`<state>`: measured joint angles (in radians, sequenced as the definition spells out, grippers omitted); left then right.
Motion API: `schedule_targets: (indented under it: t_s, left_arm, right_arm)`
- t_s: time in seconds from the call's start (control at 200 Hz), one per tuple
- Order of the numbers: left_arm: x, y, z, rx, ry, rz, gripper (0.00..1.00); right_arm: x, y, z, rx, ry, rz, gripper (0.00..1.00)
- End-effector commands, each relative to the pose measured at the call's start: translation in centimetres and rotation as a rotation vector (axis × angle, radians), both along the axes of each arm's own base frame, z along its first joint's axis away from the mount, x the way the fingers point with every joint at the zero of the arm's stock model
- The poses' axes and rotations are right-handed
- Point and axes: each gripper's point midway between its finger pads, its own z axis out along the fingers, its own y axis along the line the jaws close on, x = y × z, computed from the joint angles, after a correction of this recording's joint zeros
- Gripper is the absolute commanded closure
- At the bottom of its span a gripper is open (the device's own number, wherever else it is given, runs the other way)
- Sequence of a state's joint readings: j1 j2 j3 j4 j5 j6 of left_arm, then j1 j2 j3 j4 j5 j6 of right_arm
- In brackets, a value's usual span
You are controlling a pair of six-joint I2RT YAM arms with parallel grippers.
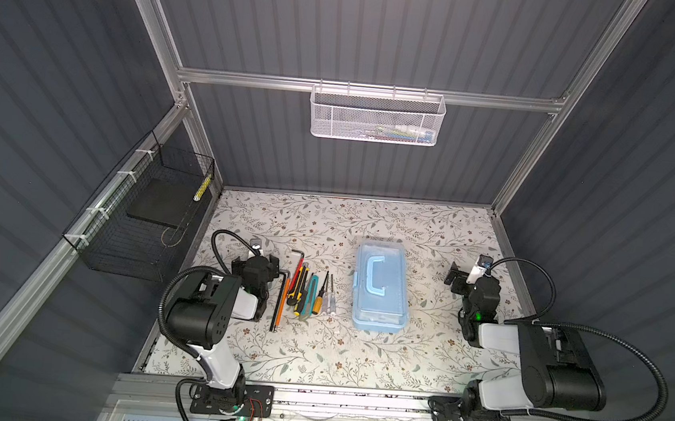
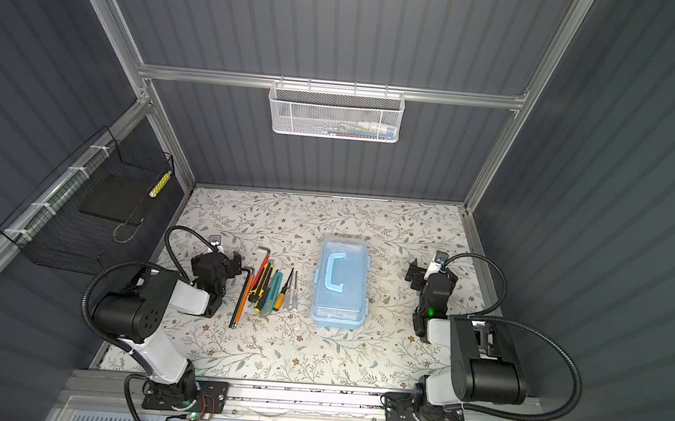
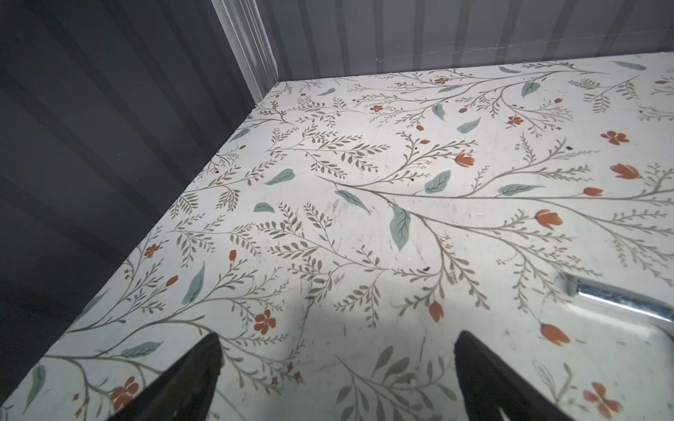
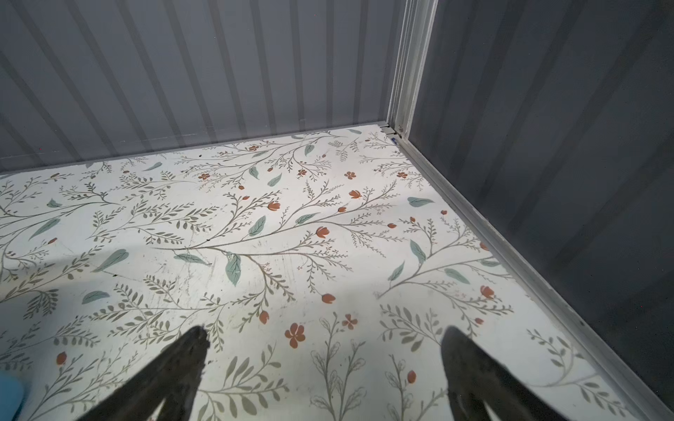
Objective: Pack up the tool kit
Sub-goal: 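Raise both grippers from rest and move them toward the blue tool box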
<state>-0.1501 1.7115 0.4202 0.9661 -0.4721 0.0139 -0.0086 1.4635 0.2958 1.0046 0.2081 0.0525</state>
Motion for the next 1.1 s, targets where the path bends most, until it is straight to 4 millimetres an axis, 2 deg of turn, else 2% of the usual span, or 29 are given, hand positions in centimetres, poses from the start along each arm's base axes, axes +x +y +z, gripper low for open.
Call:
schedule_targets:
  t_s: [0.0, 0.61, 0.67, 0.951, 1.001, 1.031, 1.096]
  left_arm:
    - [0.7, -0.1, 0.8, -0.012, -0.038, 0.013, 0.0]
    - [0.7, -0.1, 0.8, -0.013, -0.038, 0.012, 0.0]
    - [1.1, 0.6, 0.6, -0.046, -0.023, 0.018, 0.0]
    - [1.0, 0.6, 0.5, -0.056, -0.02, 0.016, 0.0]
    - [1.1, 1.1, 1.4, -0.039, -0.048, 0.043, 0.0]
    - [0.9, 0.9, 0.9, -0.058, -0.009, 0.039, 0.0]
    - [1.2, 0.7, 1.1, -0.043, -0.017, 0.021, 0.0]
  right_arm:
    - [0.3, -0.1, 0.8, 0.008, -0.029, -0.005, 0.01]
    - [0.3, -0.1, 0.8, 0.009, -0.032, -0.005, 0.01]
    - [0.4, -0.1, 0.7, 0.01, -0.029, -0.005, 0.01]
    - [0.4, -0.2, 0.7, 0.017, -0.024, 0.003, 0.01]
    - [0.4, -0.3, 1.3, 0.014, -0.036, -0.005, 0.01]
    - [0.4, -0.3, 1.4, 0.014, -0.015, -0.006, 0.01]
    - [0.5, -0.5, 3.1, -0.008, 0.012, -0.045, 0.01]
